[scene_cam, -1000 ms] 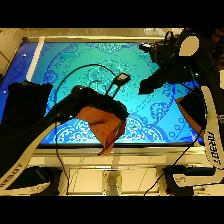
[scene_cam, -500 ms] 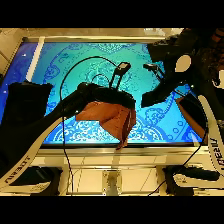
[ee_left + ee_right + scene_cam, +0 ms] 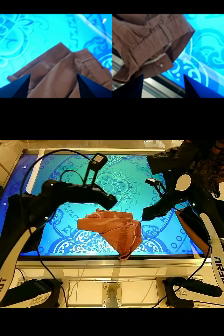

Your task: Fold the clothes and pants, and hang the long-sleeved shirts on hangers.

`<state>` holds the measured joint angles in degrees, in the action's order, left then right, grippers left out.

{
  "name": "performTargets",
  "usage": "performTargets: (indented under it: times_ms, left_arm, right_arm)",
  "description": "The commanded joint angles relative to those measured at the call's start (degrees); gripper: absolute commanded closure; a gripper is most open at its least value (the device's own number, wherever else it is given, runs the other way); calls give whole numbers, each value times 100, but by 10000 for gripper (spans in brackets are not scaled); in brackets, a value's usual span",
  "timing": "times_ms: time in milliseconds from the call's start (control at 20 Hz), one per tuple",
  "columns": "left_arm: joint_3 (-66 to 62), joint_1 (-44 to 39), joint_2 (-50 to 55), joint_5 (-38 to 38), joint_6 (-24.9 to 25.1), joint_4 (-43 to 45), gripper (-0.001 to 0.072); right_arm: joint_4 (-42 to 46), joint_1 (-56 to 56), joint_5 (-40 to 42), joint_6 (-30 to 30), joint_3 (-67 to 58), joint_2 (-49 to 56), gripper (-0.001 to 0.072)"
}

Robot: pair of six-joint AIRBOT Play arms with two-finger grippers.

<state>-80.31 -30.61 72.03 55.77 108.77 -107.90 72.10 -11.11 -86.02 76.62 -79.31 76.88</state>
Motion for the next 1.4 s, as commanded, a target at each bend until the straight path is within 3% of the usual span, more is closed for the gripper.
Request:
performTargets:
  times_ms: [0,300,600,900,950,1000,1050,1200,1350]
  left_arm:
    - [0,555,-13,1034,398,675,67]
    - [0,1003,516,1663,452,673,67]
    - [0,1025,839,2011,876,673,68]
    - [0,1025,890,2074,1279,664,68]
    - [0,1027,898,2142,1453,575,68]
    - [0,1043,909,2240,1681,415,68]
    - [0,1060,920,2317,1908,297,67]
    - [0,1062,951,2365,2538,199,67]
    - [0,1117,992,2273,2583,197,67]
  right_arm:
    - [72,0,920,-101,17,245,158]
    - [52,4,962,192,17,1674,159]
    - [-310,0,1331,-446,17,2122,161]
    - [-811,-94,1119,-1178,17,2227,183]
    - [-809,-166,986,-1185,17,2260,349]
    - [-826,-247,846,-1182,17,2291,581]
    - [-828,-326,691,-1178,15,2310,693]
    - [-603,-391,-2,-925,-267,2260,695]
    - [520,-389,-227,-570,-1128,1878,697]
